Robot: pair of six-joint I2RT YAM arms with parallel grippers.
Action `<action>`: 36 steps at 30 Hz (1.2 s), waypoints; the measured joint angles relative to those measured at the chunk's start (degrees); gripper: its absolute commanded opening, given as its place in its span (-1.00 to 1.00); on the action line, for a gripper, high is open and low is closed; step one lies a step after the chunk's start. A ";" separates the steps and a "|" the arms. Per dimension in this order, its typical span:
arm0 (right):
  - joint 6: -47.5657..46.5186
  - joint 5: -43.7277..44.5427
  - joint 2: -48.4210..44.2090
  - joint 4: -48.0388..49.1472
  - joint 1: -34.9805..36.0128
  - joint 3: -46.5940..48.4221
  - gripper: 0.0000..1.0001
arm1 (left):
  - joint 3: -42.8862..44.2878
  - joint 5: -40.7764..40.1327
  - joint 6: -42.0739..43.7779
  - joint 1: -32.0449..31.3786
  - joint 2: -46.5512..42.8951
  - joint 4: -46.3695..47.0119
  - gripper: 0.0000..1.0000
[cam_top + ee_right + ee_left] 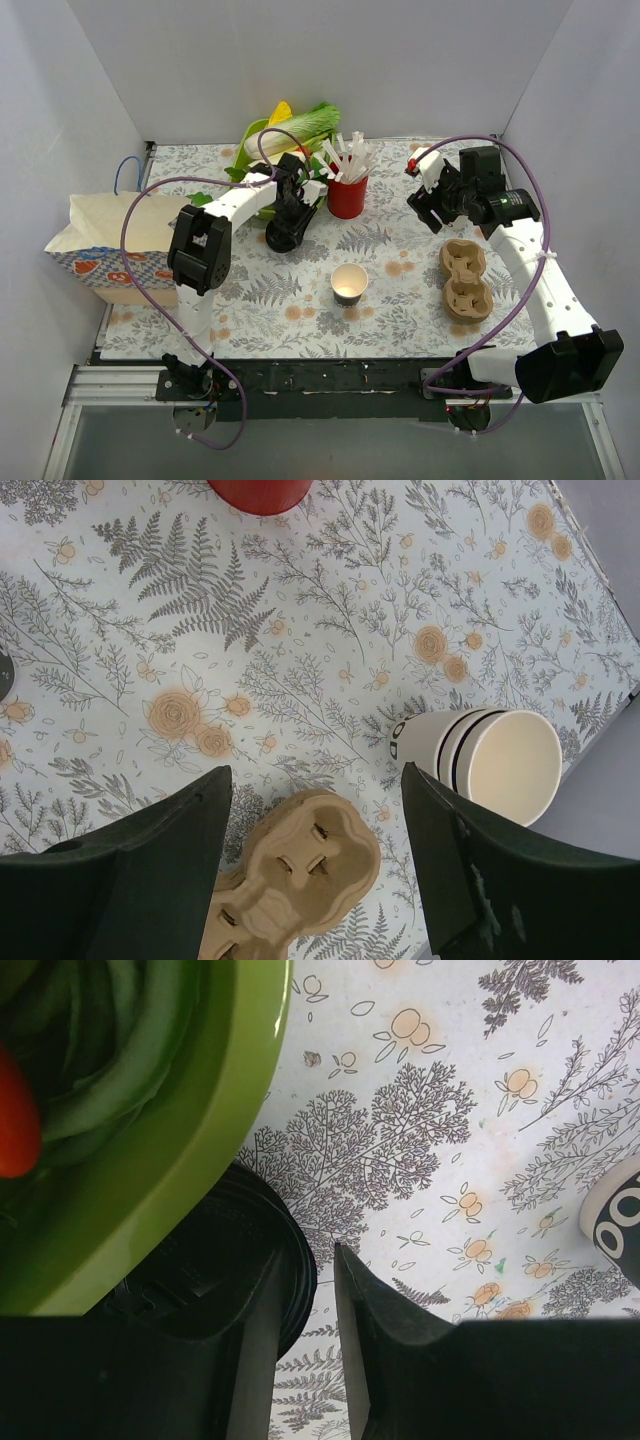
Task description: Pack the takeout coffee
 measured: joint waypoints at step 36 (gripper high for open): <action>-0.02 -0.24 1.29 -0.02 0.57 -1.01 0.52 | 2.08 1.03 -0.02 0.00 -2.32 -4.70 -0.89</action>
